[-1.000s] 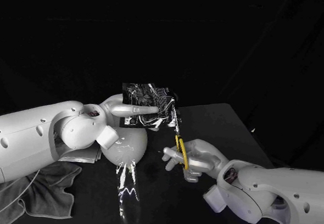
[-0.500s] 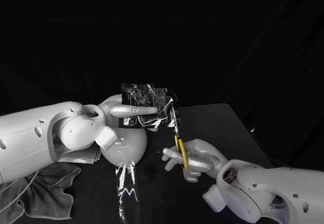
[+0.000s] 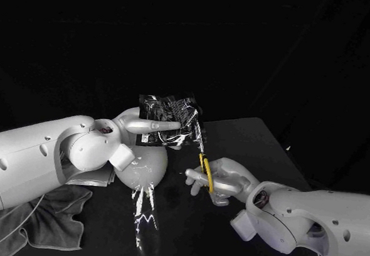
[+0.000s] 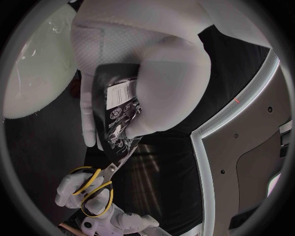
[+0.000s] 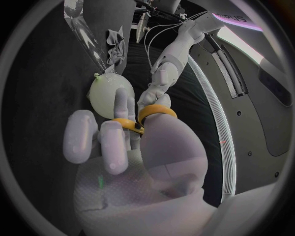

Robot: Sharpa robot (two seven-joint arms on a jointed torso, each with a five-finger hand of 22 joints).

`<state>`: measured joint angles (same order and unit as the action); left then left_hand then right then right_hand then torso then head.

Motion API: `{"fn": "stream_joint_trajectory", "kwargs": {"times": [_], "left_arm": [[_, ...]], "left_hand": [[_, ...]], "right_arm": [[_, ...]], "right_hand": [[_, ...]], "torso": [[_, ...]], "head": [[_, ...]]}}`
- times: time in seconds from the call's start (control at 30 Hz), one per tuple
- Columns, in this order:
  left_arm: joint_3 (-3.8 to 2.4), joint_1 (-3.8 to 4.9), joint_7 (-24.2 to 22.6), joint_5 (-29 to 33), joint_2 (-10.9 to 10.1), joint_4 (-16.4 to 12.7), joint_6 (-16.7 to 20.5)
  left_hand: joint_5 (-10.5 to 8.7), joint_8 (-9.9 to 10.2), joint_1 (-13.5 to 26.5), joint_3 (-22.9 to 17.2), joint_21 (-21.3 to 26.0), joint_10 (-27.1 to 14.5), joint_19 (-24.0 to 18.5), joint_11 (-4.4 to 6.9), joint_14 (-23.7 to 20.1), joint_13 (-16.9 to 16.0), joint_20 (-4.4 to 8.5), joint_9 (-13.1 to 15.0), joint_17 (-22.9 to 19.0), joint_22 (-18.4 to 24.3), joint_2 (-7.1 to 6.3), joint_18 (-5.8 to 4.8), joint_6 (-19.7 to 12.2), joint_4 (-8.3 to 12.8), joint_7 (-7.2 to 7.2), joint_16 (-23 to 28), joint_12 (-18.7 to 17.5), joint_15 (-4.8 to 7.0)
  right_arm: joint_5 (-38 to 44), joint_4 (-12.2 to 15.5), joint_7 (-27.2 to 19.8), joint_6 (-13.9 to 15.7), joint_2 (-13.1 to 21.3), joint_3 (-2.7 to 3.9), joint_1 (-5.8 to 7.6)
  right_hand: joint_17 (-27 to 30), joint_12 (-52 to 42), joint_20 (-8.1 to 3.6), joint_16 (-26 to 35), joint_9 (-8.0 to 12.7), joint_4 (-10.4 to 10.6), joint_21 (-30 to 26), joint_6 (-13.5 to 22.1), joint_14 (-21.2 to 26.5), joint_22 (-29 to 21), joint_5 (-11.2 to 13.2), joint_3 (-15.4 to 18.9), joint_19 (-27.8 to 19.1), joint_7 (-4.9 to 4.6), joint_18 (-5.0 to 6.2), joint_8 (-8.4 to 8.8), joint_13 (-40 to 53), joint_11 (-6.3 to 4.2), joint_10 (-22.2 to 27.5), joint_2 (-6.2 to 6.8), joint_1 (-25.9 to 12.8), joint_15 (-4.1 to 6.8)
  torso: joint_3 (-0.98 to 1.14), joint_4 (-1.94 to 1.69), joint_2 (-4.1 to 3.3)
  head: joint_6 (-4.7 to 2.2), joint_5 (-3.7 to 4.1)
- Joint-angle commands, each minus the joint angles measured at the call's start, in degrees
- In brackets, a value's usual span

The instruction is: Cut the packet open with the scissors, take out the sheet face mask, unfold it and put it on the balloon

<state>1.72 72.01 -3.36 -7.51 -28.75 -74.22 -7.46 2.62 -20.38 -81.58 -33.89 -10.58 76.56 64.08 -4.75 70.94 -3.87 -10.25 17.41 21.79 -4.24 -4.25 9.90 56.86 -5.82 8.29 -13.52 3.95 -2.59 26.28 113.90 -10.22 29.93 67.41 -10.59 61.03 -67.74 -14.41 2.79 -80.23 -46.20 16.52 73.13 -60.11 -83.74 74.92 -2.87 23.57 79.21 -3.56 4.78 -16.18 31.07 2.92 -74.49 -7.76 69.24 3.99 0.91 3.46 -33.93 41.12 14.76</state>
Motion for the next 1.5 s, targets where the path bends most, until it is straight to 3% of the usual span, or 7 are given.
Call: {"fn": "stream_joint_trajectory", "kwargs": {"times": [0.03, 0.27, 0.5, 0.63, 1.07, 1.37, 1.5], "left_arm": [[0.05, -0.04, -0.06, -0.60, 0.02, -0.17, -0.22], [0.05, -0.04, -0.12, -0.76, -0.04, -0.18, -0.28], [0.04, -0.05, -0.14, -0.94, -0.13, -0.18, -0.25], [0.04, -0.05, -0.13, -0.98, -0.21, -0.18, -0.23], [0.05, -0.05, 0.09, -1.24, -0.19, -0.25, -0.89], [0.05, -0.05, 0.25, -1.32, -0.29, -0.19, -1.06], [0.05, -0.05, 0.23, -1.32, -0.32, -0.18, -0.98]], "left_hand": [[0.18, -0.33, 0.18, -0.10, -0.33, 0.41, 0.29, -0.02, 0.30, -0.05, 0.02, 5.39, 0.06, -0.05, 0.56, 0.68, 0.38, 0.31, 0.15, -0.34, 0.15, 0.17], [0.18, -0.37, 0.20, -0.13, -0.34, 0.43, 0.31, -0.01, 0.30, -0.05, 0.04, 5.44, 0.09, -0.05, 0.57, 0.68, 0.36, 0.34, 0.15, -0.35, 0.15, 0.18], [0.18, -0.37, 0.20, -0.13, -0.34, 0.43, 0.31, -0.01, 0.30, -0.05, 0.04, 5.44, 0.09, -0.05, 0.57, 0.68, 0.36, 0.34, 0.15, -0.35, 0.15, 0.18], [0.18, -0.37, 0.20, -0.13, -0.34, 0.43, 0.31, -0.01, 0.30, -0.05, 0.04, 5.44, 0.09, -0.05, 0.57, 0.68, 0.36, 0.34, 0.15, -0.35, 0.15, 0.18], [0.18, -0.41, 0.23, -0.16, -0.35, 0.45, 0.33, -0.01, 0.30, -0.05, 0.05, 5.50, 0.14, -0.05, 0.57, 0.68, 0.34, 0.39, 0.14, -0.36, 0.15, 0.19], [0.18, -0.43, 0.24, -0.19, -0.36, 0.46, 0.34, 0.00, 0.31, -0.05, 0.07, 5.53, 0.17, -0.05, 0.57, 0.68, 0.33, 0.43, 0.14, -0.36, 0.15, 0.20], [0.18, -0.43, 0.24, -0.19, -0.36, 0.46, 0.34, 0.00, 0.31, -0.05, 0.07, 5.53, 0.17, -0.05, 0.57, 0.68, 0.33, 0.43, 0.14, -0.36, 0.15, 0.20]], "right_arm": [[0.70, 0.12, -1.56, 0.17, 0.05, 0.15, 0.14], [0.77, 0.14, -1.67, 0.18, 0.16, 0.15, 0.14], [0.47, 0.29, -2.30, 0.47, 0.11, 0.15, 0.15], [0.19, 0.29, -2.68, 0.79, 0.06, 0.15, 0.16], [-0.43, -0.13, -2.91, 0.93, -0.26, 0.16, 1.14], [-0.61, -0.20, -3.17, 0.97, -0.32, 0.16, 1.94], [-0.67, -0.33, -3.14, 1.03, -0.25, 0.16, 2.09]], "right_hand": [[-0.16, -0.36, -0.13, -0.20, -0.15, -0.04, 0.26, -0.24, -0.54, 9.07, 0.10, 0.29, 0.34, 0.07, -0.78, -0.18, 0.35, -3.62, -11.78, -0.66, 0.22, -0.01], [0.00, -0.40, -0.20, -0.04, -0.63, -0.06, -0.15, 0.33, -0.46, 9.01, 0.11, 1.83, 0.05, -0.10, -0.71, 0.24, 1.40, -3.44, -10.72, -0.92, 0.87, -0.08], [14.21, 8.62, 2.46, 8.13, 0.80, 0.06, -4.46, 10.08, 6.53, 7.71, 0.07, 2.83, -3.17, -5.18, -0.19, 6.70, -2.36, 1.34, 1.89, 2.06, 0.11, -4.15], [18.09, 10.78, 3.58, 10.52, 1.26, 0.18, -5.80, 12.08, 9.04, 7.36, 0.11, 2.15, -4.31, -6.45, 0.06, 8.30, -4.33, 2.65, 4.41, 3.24, -0.45, -5.36], [19.19, 10.80, 5.04, 10.79, 1.48, 0.24, -6.42, 12.67, 9.95, 7.29, 0.12, -1.66, -5.12, -7.12, 0.58, 9.48, -7.87, 3.38, 5.72, 5.30, -2.12, -6.06], [18.49, 10.37, 5.18, 10.16, 1.34, 0.09, -5.60, 11.63, 9.44, 7.59, 0.13, -2.23, -4.61, -6.77, 0.56, 9.25, -8.67, 3.04, 4.31, 4.72, -1.65, -5.84], [17.01, 9.10, 4.62, 9.05, 0.94, -0.08, -3.59, 8.95, 8.22, 8.29, 0.13, -1.83, -3.21, -5.63, 0.23, 8.22, -8.78, 1.89, 0.54, 3.54, -0.35, -4.91]], "torso": [[0.00, 0.01, 0.00], [0.00, 0.00, 0.04], [0.04, 0.04, 0.04], [0.04, 0.04, 0.01], [0.01, -0.03, 0.05], [0.01, 0.00, 0.01], [0.02, 0.02, 0.02]], "head": [[0.06, 0.00], [0.08, -0.04], [-0.13, -0.06], [-0.24, -0.07], [-0.44, 0.10], [-0.75, 0.14], [-0.79, 0.10]]}}
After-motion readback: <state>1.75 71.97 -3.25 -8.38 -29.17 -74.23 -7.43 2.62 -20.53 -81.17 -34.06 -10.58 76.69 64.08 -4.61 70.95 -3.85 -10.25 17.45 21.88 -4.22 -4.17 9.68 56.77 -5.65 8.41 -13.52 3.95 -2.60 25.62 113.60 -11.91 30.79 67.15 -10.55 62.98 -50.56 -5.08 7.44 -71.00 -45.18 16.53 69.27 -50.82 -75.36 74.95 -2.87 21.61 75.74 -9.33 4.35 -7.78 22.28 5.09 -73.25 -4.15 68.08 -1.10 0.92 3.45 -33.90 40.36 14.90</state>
